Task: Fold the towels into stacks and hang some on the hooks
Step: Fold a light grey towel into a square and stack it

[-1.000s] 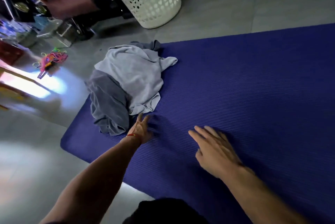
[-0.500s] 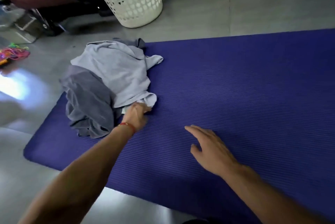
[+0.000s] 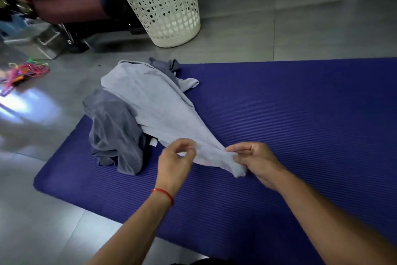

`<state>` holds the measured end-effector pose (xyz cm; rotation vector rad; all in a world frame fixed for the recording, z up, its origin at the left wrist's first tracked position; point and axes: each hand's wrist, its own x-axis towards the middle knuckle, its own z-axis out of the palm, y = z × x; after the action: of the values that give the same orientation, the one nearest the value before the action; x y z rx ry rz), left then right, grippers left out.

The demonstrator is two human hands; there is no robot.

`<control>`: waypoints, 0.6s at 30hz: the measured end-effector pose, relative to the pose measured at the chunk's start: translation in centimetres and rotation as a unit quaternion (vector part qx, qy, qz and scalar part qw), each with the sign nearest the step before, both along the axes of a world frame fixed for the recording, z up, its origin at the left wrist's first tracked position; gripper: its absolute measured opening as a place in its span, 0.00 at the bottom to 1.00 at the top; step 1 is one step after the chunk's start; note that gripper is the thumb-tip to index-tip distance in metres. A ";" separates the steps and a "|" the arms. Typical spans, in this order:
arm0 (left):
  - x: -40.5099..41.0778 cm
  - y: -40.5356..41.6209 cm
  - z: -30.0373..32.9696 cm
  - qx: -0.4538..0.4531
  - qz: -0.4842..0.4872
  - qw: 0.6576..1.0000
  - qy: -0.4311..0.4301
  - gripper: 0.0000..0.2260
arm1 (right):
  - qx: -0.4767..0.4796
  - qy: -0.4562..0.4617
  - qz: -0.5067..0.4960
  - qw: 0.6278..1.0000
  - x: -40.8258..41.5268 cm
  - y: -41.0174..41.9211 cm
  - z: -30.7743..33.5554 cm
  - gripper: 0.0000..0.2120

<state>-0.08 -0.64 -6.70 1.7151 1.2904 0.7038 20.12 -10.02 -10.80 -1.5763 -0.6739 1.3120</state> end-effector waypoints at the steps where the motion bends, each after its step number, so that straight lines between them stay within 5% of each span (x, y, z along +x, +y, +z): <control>1: 0.2 1.5 -0.1 -0.012 0.069 0.997 0.030 0.10 | -0.006 -0.035 0.017 0.999 0.6 -1.0 -0.1 0.13; 5: 2.9 5.7 -2.1 -0.280 0.131 0.949 -0.059 0.34 | -0.064 -0.142 0.143 0.977 3.0 -4.8 -0.7 0.12; 8: 6.2 4.9 -3.8 -0.260 0.122 0.956 -0.062 0.32 | -0.110 -0.256 0.196 0.940 5.0 -6.8 -2.1 0.13; 12: 10.2 -2.4 -3.1 -0.107 -0.137 0.981 0.083 0.28 | -0.047 -0.177 0.065 0.981 6.3 -6.8 -1.4 0.06; 15: 9.8 -8.6 -1.7 -0.088 -0.411 0.897 0.138 0.27 | 0.011 -0.052 -0.001 0.999 6.5 -4.8 -0.4 0.17; 17: 8.4 -10.6 -1.1 -0.146 -0.497 0.836 0.182 0.26 | -0.002 -0.089 0.035 0.995 6.5 -4.1 -1.1 0.27; 18: 7.6 -10.9 -1.1 -0.146 -0.502 0.833 0.182 0.21 | -0.024 -0.145 0.064 0.987 6.6 -4.0 -1.4 0.28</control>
<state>7.49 -11.54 -7.80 1.9796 0.4928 -0.4356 26.74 -13.97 -12.23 -1.8088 -0.9418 1.2079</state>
